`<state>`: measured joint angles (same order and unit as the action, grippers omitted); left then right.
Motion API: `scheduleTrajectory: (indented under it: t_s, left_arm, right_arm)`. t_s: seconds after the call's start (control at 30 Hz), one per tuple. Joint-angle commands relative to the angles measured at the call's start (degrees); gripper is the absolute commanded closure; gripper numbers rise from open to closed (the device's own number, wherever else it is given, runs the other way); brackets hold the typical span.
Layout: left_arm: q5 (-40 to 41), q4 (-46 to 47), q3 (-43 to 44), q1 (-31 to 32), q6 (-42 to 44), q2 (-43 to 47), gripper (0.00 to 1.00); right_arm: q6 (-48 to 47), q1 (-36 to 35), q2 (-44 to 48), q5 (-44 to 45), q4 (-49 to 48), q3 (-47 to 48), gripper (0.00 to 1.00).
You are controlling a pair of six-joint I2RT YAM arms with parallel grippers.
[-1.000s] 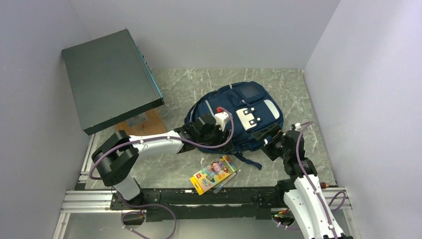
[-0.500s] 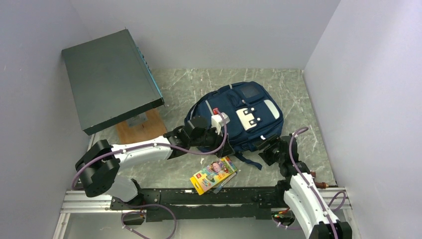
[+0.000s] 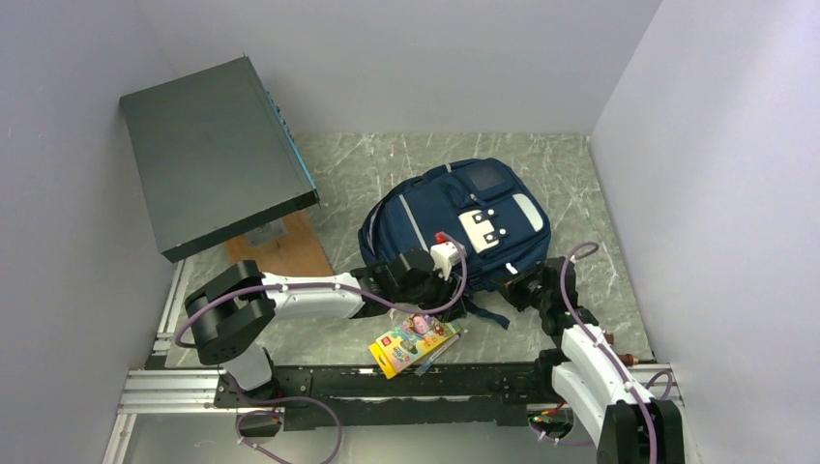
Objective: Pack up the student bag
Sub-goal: Zip the student bag at the center of the board.
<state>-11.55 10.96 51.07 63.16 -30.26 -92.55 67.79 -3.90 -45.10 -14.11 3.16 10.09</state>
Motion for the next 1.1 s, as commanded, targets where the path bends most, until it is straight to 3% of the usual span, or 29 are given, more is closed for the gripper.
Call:
scheduleTrajectory:
  t_s: [0.0,0.17,0.33,0.47,0.73,0.93,1.07]
  left_arm:
    - [4.6,-1.0,4.2,0.3,-4.3,-1.2,0.42]
    - [5.2,-0.7,6.0,0.3,-8.9,-3.5,0.38]
    - [9.9,1.6,6.3,0.5,-12.4,-4.0,0.37]
    - [18.1,0.9,6.9,1.6,-11.6,-3.4,0.35]
    - [24.7,-0.8,9.0,3.7,-12.3,-6.0,0.31]
    - [29.8,-1.4,7.8,4.3,-13.6,-5.3,0.34]
    - [33.5,-3.4,7.3,5.0,-14.4,-5.2,0.29]
  right_arm:
    - [7.9,0.0,2.8,-4.2,3.6,5.6,1.0]
    - [16.0,-0.2,7.5,-5.3,6.0,8.0,1.0]
    - [21.4,-1.5,6.2,-7.0,6.6,11.0,1.0]
    - [23.9,-5.2,5.4,-2.6,7.2,13.7,1.0]
    - [32.8,-13.2,4.5,5.7,6.3,14.4,1.0]
    - [34.2,-14.5,5.7,9.1,7.1,14.8,1.0]
    - [34.3,-14.5,6.0,9.2,7.4,14.9,1.0]
